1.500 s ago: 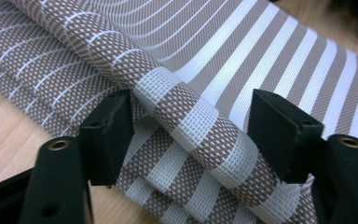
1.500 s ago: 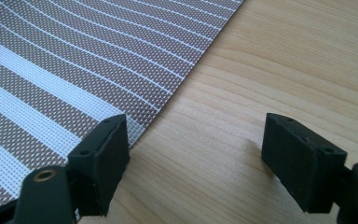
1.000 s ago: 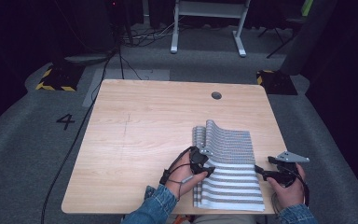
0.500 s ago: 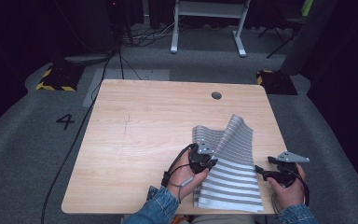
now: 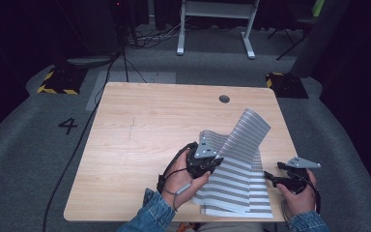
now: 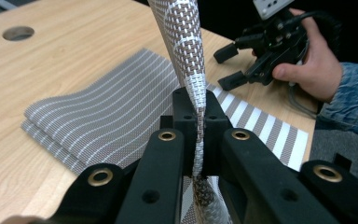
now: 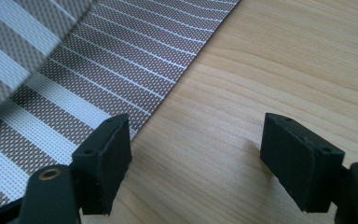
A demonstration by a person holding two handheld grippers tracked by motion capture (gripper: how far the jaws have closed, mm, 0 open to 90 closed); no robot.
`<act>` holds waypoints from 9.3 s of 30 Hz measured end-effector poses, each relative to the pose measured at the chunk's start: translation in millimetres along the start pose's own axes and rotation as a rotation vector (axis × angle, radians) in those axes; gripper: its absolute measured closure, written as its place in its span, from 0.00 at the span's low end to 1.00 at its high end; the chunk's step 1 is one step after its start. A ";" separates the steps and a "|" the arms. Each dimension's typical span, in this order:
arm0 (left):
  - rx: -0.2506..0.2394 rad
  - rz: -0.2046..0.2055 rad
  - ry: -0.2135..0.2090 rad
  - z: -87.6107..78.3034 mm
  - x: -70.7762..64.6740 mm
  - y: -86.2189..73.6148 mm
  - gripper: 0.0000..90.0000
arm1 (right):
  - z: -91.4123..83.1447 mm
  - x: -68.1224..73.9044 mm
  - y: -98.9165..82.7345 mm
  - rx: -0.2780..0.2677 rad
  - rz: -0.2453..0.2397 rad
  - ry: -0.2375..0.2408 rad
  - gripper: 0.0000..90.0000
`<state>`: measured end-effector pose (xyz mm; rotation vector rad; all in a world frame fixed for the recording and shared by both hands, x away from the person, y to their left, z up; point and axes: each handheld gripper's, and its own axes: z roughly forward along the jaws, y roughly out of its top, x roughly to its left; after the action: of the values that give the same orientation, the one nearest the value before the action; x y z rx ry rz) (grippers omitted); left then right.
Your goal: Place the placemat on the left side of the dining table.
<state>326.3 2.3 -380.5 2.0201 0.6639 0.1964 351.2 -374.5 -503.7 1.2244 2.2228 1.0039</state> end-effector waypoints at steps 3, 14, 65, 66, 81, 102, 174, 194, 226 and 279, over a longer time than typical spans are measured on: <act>-0.015 0.005 0.014 -12.0 0.3 1.4 0.99 | 0.0 0.1 0.0 0.001 -0.001 0.000 0.27; -0.057 0.007 0.059 -63.9 -1.7 -2.6 0.98 | -0.1 0.0 0.0 0.001 -0.002 0.001 0.28; 0.067 -0.128 0.183 -136.1 148.0 -89.6 0.96 | -0.9 1.4 0.1 0.003 -0.003 -0.004 0.29; 0.070 -0.137 0.191 -134.7 151.7 -91.9 0.91 | -0.9 1.4 0.1 0.002 -0.003 -0.004 0.29; 0.209 -0.194 0.501 -127.3 157.1 -98.0 0.39 | -0.9 1.4 0.1 0.002 -0.004 -0.004 0.29; 0.207 -0.069 0.266 8.5 89.4 -93.0 0.38 | -1.0 1.3 0.0 0.002 -0.003 -0.001 0.29; -0.027 -0.036 0.295 -107.6 114.5 -64.6 0.96 | -1.0 1.6 0.0 0.003 -0.013 0.013 0.29; 0.019 -0.175 0.717 -197.3 203.3 -90.7 0.78 | -1.1 2.0 0.0 0.001 -0.009 0.013 0.29; 0.181 -0.133 0.298 10.9 108.6 -82.1 0.35 | -1.0 2.0 0.0 0.002 -0.018 0.015 0.30; 0.142 -0.087 0.328 18.4 113.1 -82.4 0.97 | -0.9 1.9 0.0 0.001 -0.023 0.019 0.30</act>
<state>397.6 80.1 -474.1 2.1090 0.9931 0.4463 349.6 -373.2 -503.2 1.1914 2.2470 1.0091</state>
